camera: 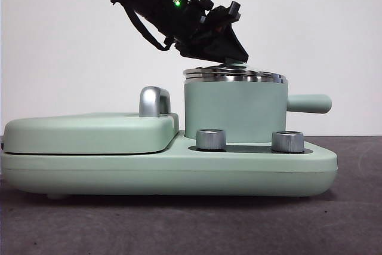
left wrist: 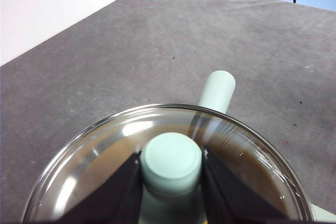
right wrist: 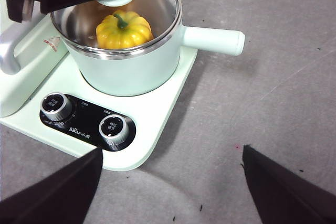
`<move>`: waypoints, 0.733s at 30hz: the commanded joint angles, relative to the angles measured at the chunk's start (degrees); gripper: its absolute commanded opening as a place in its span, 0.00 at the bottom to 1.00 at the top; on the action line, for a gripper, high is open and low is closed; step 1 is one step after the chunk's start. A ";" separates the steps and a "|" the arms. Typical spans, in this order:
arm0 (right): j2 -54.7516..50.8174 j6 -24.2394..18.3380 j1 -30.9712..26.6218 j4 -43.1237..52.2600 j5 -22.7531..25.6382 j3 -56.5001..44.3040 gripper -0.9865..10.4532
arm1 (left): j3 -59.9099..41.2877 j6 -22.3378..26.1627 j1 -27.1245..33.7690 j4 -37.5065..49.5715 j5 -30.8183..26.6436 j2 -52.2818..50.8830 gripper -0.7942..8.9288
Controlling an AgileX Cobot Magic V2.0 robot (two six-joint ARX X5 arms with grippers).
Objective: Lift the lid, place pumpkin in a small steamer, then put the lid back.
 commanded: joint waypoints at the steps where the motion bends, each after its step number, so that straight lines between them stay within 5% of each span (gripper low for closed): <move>1: 0.26 0.63 0.31 0.31 0.24 0.28 0.44 | 1.60 1.49 -0.55 2.34 0.13 0.02 0.09; 22: 0.26 2.21 0.31 0.28 1.33 0.28 0.44 | 1.05 -0.68 1.36 1.99 3.32 -0.39 0.09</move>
